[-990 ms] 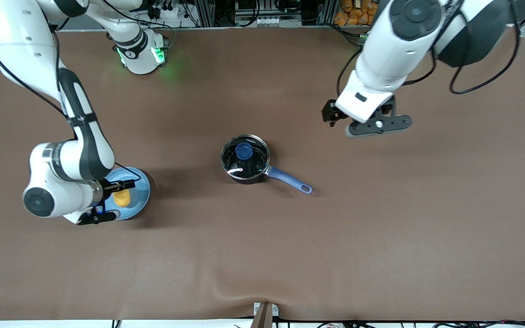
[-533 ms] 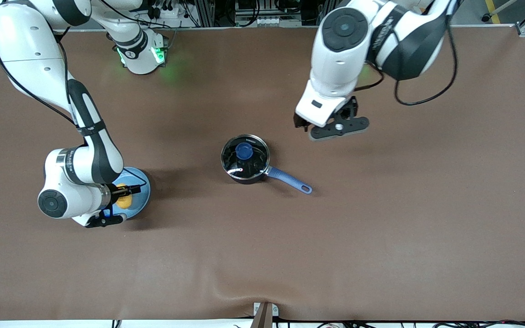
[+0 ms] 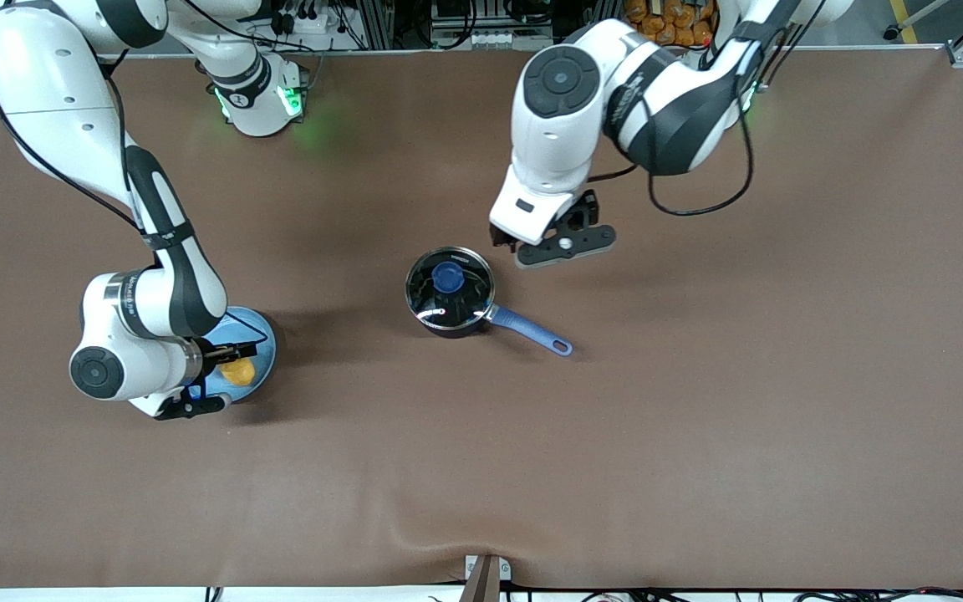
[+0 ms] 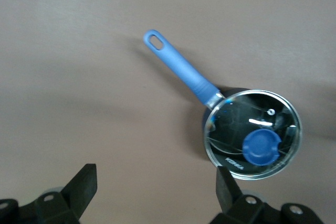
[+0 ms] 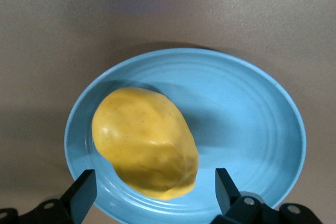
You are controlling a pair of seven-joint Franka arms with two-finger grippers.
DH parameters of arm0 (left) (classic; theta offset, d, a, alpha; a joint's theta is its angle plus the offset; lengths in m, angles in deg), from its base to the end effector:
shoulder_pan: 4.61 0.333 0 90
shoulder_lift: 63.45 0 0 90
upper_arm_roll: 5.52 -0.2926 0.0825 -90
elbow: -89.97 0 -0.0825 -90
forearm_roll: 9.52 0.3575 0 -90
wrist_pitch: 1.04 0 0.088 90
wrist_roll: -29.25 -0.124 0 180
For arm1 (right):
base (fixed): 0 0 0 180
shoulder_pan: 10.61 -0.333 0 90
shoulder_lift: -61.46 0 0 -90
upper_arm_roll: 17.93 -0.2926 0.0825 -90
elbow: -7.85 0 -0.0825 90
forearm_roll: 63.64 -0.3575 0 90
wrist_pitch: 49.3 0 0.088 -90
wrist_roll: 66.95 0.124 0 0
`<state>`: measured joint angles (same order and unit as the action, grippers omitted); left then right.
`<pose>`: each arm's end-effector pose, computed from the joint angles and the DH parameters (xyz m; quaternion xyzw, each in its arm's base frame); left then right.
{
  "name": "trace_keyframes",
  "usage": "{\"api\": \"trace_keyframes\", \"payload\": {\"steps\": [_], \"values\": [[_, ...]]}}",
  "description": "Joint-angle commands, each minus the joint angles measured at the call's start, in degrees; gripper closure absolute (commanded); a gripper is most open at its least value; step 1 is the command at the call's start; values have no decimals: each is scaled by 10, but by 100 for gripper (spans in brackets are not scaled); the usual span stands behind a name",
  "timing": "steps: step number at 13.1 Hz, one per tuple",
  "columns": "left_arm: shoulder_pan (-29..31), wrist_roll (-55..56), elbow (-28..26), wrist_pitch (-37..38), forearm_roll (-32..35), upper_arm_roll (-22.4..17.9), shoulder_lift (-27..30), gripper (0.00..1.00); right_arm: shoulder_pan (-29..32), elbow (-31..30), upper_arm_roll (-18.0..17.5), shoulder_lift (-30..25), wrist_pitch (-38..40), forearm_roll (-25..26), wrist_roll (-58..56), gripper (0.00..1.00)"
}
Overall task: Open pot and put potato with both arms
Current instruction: 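Grasp the lid knob with the left gripper while the right gripper grips the potato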
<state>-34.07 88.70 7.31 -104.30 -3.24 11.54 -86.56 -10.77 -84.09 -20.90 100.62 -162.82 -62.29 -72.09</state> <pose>0.4657 -0.4371 0.4331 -0.9939 -0.1098 0.0116 0.0076 0.6182 0.0294 0.1906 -0.9855 -0.0743 0.1522 0.0098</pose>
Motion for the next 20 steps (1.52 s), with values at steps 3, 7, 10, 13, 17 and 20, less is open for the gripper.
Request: {"api": "trace_keyframes", "payload": {"steps": [3, 7, 10, 13, 17, 20], "values": [[-43, 49, 54, -31, 27, -5, -61, 0, 15, -9, -6, 11, -52, -12, 1, 0], [-65, 80, 59, -87, 44, -6, -100, 0, 8, -8, -6, 18, -64, -13, -5, 0], [-81, 122, 61, -135, 67, -6, -129, 0, 6, -4, -10, 14, -47, -13, -3, 50], [-95, 124, 62, -160, 68, -9, -149, 0, 10, 1, -18, 2, -26, -13, -21, 95], [-126, 116, 64, -178, 68, -37, -166, 0, 6, 34, -20, -33, 24, -26, -70, 100], [-130, 101, 64, -192, 68, -37, -174, 0, 4, 46, -44, -57, 52, -60, -59, 100]]}}
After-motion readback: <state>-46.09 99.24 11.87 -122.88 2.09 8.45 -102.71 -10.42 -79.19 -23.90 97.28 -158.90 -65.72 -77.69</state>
